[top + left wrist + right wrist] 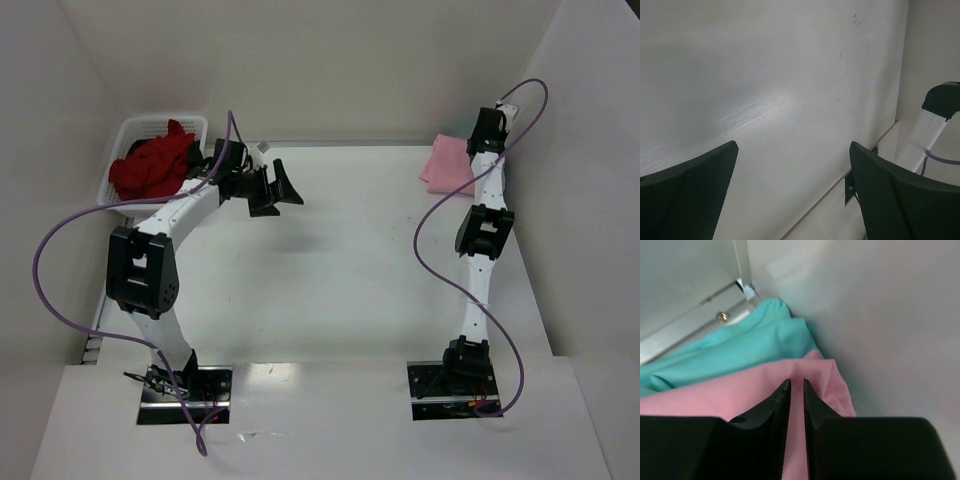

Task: Fold and stack the t-shirts
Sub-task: Put the neatly folded tshirt into the corner of the board with the right arm

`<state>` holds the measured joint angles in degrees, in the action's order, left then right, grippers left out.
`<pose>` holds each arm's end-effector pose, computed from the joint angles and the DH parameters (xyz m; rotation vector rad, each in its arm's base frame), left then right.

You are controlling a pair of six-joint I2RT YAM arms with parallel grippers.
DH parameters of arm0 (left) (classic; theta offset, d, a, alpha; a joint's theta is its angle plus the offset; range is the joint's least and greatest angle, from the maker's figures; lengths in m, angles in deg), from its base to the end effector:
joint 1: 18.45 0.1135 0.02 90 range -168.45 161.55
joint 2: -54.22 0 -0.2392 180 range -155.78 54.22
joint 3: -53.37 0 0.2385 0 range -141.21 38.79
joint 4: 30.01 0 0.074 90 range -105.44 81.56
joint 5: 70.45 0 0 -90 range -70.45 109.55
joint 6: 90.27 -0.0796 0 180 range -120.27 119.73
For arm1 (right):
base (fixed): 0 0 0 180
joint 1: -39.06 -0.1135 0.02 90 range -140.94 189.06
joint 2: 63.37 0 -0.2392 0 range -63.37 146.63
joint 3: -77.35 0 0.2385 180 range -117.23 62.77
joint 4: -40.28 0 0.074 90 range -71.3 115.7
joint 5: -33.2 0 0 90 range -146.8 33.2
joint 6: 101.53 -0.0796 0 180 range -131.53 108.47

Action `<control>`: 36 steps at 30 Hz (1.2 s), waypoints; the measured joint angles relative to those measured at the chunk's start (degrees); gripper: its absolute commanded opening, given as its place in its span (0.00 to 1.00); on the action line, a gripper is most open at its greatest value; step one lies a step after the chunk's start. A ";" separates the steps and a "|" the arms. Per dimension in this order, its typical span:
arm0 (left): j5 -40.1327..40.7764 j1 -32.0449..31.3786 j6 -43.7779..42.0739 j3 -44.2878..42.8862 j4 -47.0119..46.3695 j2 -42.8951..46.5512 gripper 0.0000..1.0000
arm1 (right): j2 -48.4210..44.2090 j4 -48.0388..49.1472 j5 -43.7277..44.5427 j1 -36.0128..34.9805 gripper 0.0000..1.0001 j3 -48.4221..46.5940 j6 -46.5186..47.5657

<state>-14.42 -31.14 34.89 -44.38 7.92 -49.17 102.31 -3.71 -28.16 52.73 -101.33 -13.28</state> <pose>0.3943 -0.1344 0.2263 -0.1599 2.4263 -1.0925 0.5813 -0.1806 0.1522 0.5776 2.0237 -0.6512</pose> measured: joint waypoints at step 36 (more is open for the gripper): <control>4.22 -0.55 -2.20 5.16 -3.28 9.53 1.00 | -32.39 -2.41 -20.15 -13.93 0.89 23.05 -6.88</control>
<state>-10.21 -31.69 32.70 -39.22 4.64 -39.64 69.92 -6.13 -48.31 38.80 -78.28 -20.16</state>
